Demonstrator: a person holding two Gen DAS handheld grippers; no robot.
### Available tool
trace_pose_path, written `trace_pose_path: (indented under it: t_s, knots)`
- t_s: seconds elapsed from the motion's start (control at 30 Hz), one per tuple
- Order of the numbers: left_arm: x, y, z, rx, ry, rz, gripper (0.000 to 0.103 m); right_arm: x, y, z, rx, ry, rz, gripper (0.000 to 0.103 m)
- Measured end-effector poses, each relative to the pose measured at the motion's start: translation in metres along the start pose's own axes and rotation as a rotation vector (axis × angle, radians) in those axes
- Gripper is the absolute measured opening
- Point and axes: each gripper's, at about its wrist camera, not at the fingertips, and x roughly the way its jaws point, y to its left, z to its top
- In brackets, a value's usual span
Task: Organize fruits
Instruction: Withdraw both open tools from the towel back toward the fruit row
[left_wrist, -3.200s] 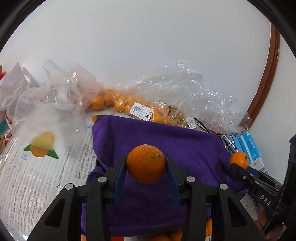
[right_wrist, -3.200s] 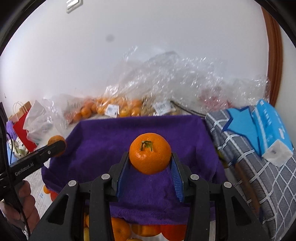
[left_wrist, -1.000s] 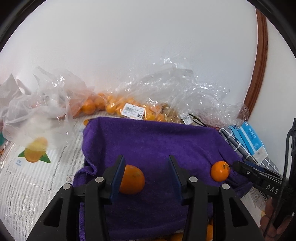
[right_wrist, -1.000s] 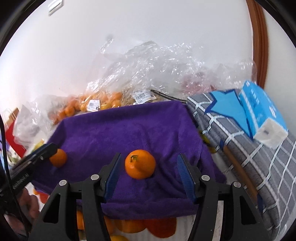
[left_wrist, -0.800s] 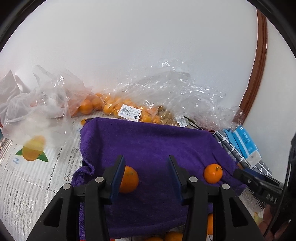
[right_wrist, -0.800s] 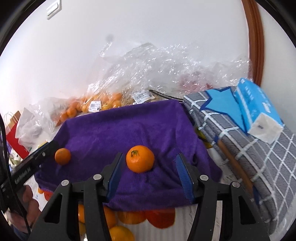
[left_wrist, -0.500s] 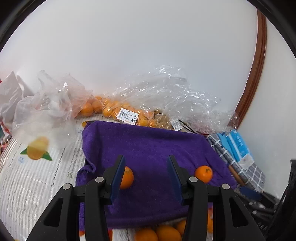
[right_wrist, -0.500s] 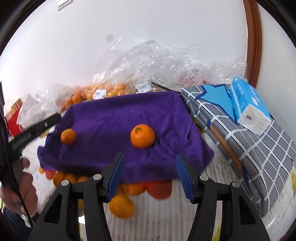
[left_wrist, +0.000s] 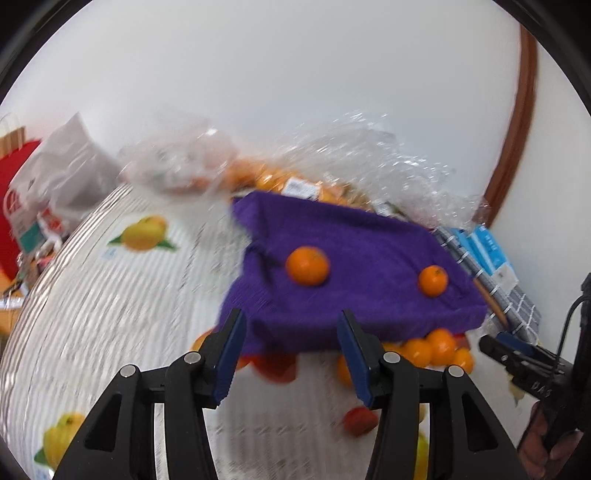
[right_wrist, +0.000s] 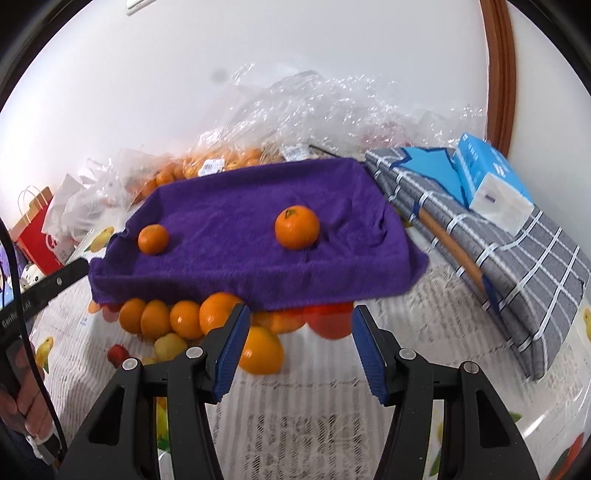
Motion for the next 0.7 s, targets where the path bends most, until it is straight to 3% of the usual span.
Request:
trace_pose_path:
  t_s: [0.27,0.43,0.7]
  knots:
    - [-0.011,0.025,-0.016,-0.08,-0.009,0.028,0.049,-0.011,0.006,-0.011,-0.031,0.006,-0.015,0.058]
    - [-0.003,0.023,-0.016,-0.073,0.015,0.05,0.049,-0.016,0.005,-0.015,-0.048,0.008,-0.001,0.058]
    - [-0.001,0.02,-0.018,-0.064,0.029,0.001,0.049,0.005,0.016,-0.019,-0.084,0.042,0.039,0.058]
